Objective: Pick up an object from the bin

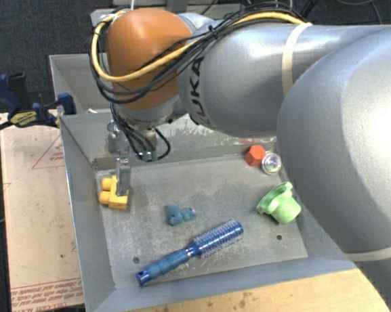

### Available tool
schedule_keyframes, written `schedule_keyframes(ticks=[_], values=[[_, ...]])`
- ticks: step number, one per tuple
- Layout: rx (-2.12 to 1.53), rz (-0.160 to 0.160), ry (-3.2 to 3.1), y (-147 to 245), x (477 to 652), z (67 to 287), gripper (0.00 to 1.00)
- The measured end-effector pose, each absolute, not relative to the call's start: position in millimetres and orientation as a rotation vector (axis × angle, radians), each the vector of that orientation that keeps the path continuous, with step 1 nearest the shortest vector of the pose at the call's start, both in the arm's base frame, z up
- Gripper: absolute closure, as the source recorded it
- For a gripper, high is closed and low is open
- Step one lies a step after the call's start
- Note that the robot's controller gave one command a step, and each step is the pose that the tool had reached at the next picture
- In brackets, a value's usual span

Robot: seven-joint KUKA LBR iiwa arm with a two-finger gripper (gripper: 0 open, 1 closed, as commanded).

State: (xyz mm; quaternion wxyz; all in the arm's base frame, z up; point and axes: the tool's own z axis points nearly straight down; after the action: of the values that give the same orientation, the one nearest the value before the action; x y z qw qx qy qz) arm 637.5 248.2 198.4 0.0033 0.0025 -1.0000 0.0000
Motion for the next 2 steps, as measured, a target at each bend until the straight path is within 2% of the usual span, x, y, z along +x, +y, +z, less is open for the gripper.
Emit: schedule_keyframes(ticks=[1,2], values=[[-0.164,-0.004,-3.140,242.1,603.2,74.0,0.00],[0.140,-0.002,-3.141,240.0,584.3,101.0,0.00]])
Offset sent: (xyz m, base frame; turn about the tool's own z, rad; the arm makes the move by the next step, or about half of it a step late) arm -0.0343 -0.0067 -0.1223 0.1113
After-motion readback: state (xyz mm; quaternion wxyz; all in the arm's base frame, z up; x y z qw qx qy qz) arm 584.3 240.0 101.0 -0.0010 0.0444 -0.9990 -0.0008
